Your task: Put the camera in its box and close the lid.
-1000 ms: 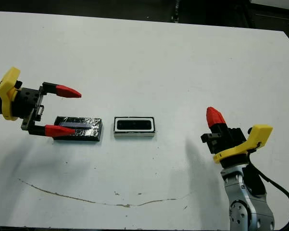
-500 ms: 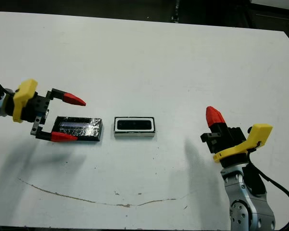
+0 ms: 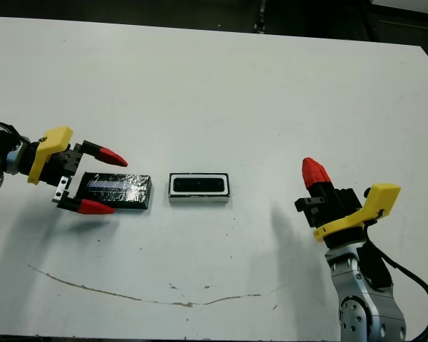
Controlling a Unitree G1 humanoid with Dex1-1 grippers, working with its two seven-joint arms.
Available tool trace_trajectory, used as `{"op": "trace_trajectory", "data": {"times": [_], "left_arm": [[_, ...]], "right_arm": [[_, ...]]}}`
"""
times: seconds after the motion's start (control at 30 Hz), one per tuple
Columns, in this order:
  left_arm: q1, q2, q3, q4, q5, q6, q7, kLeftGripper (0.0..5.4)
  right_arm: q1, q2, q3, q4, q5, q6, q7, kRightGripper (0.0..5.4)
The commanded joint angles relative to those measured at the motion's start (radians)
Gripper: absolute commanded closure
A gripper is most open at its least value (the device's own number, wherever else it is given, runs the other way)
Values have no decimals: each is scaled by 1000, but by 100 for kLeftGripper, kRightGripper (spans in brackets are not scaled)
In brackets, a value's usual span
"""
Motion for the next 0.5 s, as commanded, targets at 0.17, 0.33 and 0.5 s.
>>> {"op": "trace_trajectory", "data": {"times": [0.17, 0.33, 0.5], "left_arm": [[-8, -9, 11, 48, 17, 48, 21, 0], [9, -6, 21, 4, 9, 160, 56, 0], [58, 14, 24, -141, 28, 263, 145, 34]], "right_arm": [[12, -12, -5, 4, 4, 0, -2, 538], [9, -16, -5, 16, 1, -14, 14, 538], [2, -20, -13, 24, 18, -6, 23, 540]]}}
